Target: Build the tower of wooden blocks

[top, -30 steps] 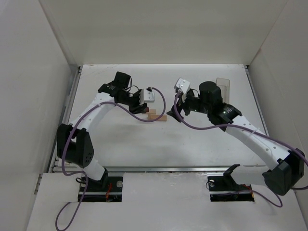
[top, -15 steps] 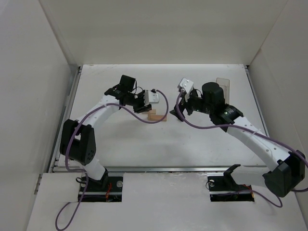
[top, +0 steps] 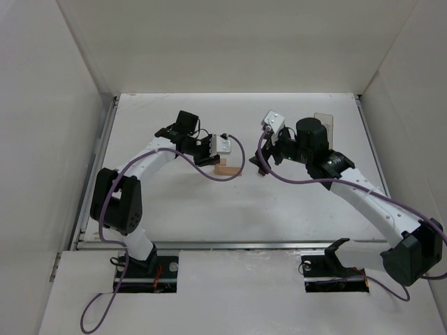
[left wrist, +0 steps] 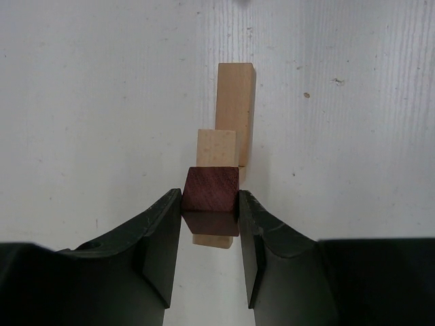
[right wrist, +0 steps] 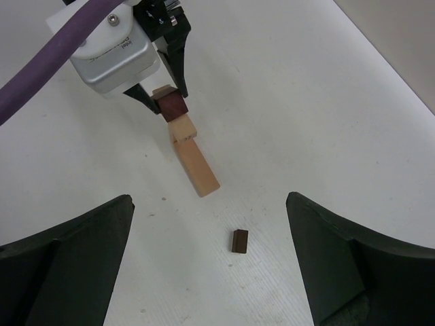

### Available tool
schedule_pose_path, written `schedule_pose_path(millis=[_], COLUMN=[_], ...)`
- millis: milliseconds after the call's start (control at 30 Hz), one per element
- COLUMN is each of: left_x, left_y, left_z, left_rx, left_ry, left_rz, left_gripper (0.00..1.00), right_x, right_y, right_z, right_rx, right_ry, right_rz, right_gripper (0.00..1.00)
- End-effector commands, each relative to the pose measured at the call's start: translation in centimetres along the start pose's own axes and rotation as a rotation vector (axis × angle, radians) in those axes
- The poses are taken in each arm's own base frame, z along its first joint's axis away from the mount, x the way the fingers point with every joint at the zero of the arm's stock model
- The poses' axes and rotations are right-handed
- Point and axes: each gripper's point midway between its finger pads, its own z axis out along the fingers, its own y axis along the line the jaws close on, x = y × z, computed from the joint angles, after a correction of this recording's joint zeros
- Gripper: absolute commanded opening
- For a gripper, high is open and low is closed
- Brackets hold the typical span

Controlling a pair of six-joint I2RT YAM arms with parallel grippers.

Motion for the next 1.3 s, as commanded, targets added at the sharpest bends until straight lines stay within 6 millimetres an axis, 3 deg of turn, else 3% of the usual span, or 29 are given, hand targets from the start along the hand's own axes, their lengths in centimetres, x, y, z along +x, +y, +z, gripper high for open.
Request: schedule_pose_path(millis=[0,1267], left_x=[-1.2,-1.2], left_y=[-0.1,1.0], left_z=[-0.1,0.2], left_rx=[0.013,-0.024], left_ry=[-0.031,-0.005], left_rz=[0.034,0.018], left_gripper=[0.00,0.00], right_x=[-1.2,-1.5], right_y=[-0.2,-0.8], right_z=[0.0,0.0], right_rx=[-0.001,0.009], right_ry=[-0.054,-0.054], right_rz=[-0.006,-0.013], right_gripper=[1.00,1.00])
